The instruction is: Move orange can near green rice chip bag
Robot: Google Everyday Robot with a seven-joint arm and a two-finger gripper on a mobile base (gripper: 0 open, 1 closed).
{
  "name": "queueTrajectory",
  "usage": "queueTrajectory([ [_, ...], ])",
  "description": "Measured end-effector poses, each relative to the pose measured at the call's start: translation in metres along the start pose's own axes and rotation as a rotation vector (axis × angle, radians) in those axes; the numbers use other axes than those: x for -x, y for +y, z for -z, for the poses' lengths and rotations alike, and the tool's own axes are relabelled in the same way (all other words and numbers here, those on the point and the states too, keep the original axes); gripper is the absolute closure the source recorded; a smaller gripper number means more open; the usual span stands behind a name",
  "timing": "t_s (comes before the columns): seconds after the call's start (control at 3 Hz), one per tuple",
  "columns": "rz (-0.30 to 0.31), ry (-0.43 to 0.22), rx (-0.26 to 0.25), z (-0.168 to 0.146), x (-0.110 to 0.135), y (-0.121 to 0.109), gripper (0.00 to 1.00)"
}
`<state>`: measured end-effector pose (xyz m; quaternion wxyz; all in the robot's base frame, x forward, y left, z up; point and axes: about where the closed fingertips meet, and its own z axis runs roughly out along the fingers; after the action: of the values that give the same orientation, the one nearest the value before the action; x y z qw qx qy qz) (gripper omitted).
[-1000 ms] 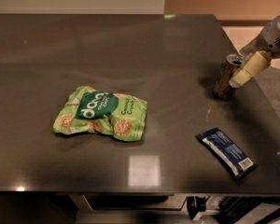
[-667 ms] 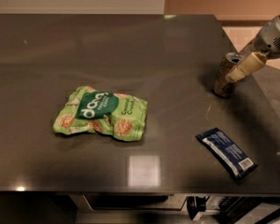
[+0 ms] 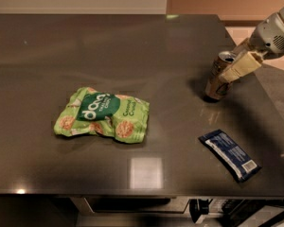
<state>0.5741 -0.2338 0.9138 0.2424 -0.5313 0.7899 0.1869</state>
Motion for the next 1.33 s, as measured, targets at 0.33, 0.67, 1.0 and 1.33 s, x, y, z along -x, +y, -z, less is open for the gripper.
queueTrajectory([
  [0.33,0.052,-0.04,0.079,-0.01,0.026,0.033,1.0],
  [0.67,0.103,-0.042,0.15,-0.029,0.042,0.062,1.0],
  [1.0,0.151,-0.024,0.212,-0.05,0.05,0.09,1.0],
  [1.33,0.206,-0.003,0.255,-0.066,0.056,0.114,1.0],
])
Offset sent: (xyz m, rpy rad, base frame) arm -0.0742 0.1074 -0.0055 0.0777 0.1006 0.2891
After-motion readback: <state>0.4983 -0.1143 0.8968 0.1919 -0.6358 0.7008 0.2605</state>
